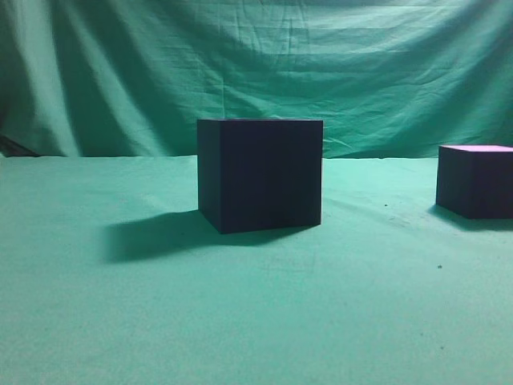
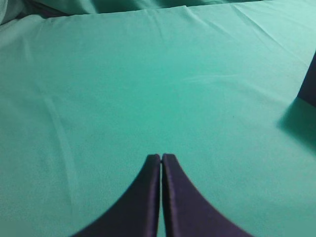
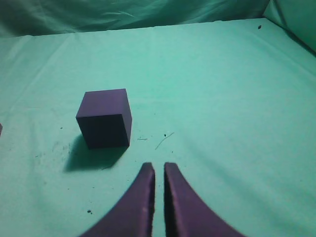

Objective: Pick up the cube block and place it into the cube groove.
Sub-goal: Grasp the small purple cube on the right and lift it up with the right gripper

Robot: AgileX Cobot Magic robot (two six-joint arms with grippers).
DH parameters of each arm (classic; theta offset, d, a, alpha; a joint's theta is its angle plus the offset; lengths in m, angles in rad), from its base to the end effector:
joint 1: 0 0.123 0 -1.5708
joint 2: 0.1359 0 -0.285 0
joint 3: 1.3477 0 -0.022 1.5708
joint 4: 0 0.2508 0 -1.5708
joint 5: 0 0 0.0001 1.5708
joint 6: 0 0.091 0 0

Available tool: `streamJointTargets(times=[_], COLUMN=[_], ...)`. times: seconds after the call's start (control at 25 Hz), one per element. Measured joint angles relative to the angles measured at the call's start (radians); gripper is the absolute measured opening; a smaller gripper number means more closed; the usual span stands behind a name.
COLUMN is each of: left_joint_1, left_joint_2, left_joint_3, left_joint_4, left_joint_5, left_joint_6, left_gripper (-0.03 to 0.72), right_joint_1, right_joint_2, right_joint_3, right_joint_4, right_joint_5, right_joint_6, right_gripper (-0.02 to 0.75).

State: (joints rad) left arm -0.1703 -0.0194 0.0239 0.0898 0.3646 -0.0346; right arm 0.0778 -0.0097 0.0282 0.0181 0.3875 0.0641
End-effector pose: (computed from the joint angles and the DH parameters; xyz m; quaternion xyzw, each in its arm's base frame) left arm 0.0522 -0.0060 0.1735 0.0780 0.7952 -0.0236 0.6009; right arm 0.0521 0.0047 0.1694 -0.0008 0.8104 0.0492 0.5839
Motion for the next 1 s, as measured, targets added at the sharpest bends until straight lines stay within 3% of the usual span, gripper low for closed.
streamJointTargets(times=[1.0], left_joint_1=[0.0], left_joint_2=[0.0], left_joint_3=[0.0], left_joint_4=[0.0], left_joint_5=[0.0], left_joint_6=[0.0], left_gripper=[0.0], right_joint_1=[0.0], right_joint_2=[0.0], right_joint_3=[0.0], right_joint_4=[0.0], right_joint_5=[0.0], right_joint_6=[0.0], right_gripper=[0.047])
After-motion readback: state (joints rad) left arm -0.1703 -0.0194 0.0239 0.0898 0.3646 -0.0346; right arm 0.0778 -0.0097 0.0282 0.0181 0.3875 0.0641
